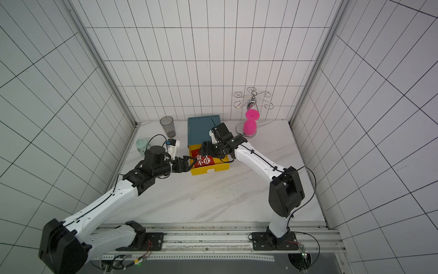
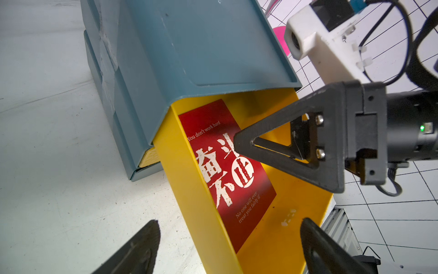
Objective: Take the postcards out of the drawer
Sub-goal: Pick up the postcard from the drawer.
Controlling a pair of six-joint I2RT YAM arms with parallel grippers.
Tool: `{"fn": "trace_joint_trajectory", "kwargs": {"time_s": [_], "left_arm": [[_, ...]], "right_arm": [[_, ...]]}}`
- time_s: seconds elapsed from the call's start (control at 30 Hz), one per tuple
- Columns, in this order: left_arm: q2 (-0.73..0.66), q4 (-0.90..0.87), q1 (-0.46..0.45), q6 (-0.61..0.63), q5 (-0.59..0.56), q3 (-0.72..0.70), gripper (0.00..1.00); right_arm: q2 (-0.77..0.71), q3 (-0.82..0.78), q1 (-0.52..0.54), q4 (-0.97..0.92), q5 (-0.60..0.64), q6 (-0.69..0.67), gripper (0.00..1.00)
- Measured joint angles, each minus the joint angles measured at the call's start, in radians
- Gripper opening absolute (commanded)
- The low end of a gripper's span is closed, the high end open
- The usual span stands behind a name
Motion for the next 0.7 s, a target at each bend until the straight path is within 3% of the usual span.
{"fn": "trace_joint_trajectory", "kwargs": {"time_s": [0.7], "left_arm": [[0.001, 0.007, -0.006, -0.003, 0.005, -0.002, 0.91]], "right_arm": [[-0.037, -0.078, -0.021, 0.125, -0.087, 0.033, 0.75]]}}
